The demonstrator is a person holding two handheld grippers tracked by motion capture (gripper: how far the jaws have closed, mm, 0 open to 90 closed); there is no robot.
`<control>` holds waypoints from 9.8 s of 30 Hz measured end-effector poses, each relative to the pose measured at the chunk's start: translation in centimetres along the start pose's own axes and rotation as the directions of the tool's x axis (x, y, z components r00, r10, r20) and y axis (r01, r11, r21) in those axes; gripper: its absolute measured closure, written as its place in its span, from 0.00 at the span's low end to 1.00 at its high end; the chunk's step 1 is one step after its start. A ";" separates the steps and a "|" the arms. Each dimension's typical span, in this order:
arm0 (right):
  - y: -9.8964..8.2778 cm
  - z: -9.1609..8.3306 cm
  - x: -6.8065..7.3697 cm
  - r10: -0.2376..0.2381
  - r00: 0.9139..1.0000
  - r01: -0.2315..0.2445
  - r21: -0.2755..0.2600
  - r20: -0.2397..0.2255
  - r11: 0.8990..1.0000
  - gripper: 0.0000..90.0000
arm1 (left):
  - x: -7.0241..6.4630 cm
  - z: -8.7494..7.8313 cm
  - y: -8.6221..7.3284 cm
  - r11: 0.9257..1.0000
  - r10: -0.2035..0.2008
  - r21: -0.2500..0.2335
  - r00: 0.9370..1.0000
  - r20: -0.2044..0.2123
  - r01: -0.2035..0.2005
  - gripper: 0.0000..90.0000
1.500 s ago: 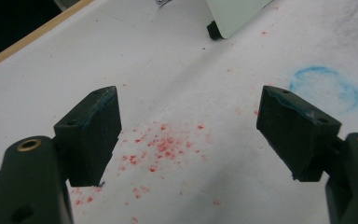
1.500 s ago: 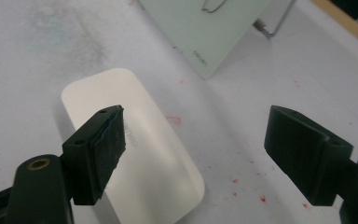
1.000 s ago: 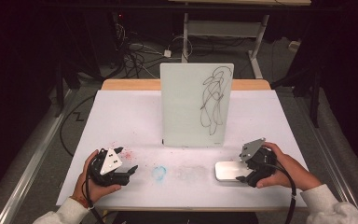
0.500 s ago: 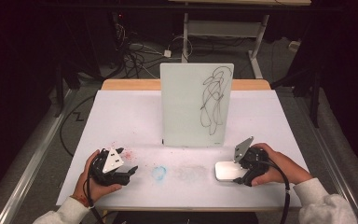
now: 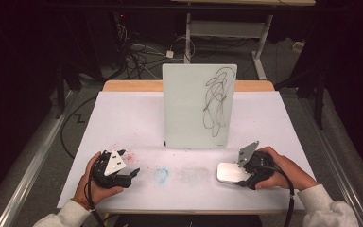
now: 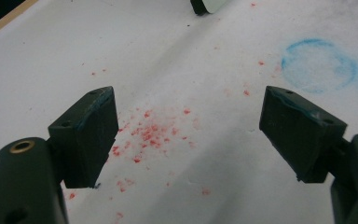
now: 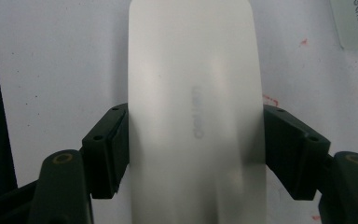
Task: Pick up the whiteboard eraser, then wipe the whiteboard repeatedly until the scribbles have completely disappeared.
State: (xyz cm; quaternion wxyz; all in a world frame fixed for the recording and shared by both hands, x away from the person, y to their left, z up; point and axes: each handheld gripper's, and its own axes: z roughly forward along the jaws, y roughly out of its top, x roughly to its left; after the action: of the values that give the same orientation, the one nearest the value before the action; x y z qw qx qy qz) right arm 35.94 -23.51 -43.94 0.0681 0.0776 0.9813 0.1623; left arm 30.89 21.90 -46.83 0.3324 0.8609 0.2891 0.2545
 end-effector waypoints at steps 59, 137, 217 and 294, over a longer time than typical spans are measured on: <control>0.2 -3.3 0.9 0.412 0.815 -0.135 -0.557 0.408 0.820 0.35 | -0.4 -0.5 -0.6 1.000 -0.003 -0.006 1.000 -0.011 0.003 0.21; 4.9 2.1 -1.1 0.327 0.584 -0.007 -0.398 0.743 0.917 0.35 | -0.5 -0.1 -0.5 0.999 0.030 0.016 1.000 0.000 -0.030 0.21; 9.6 5.6 0.4 0.044 0.558 0.102 -0.121 0.829 0.987 0.35 | -0.6 -0.2 -0.3 1.000 0.028 0.005 0.999 0.017 -0.028 0.21; 6.9 8.4 1.8 -0.117 0.494 0.099 0.078 0.861 0.992 0.34 | -0.5 -0.5 -0.5 1.000 0.014 -0.007 1.000 0.009 -0.014 0.21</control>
State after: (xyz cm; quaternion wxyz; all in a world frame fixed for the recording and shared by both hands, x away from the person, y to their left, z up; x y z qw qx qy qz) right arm 36.38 -14.20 -49.73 0.5579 0.0876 0.8205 0.0885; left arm 30.05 22.08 -46.94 0.3351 0.8628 0.2807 0.2541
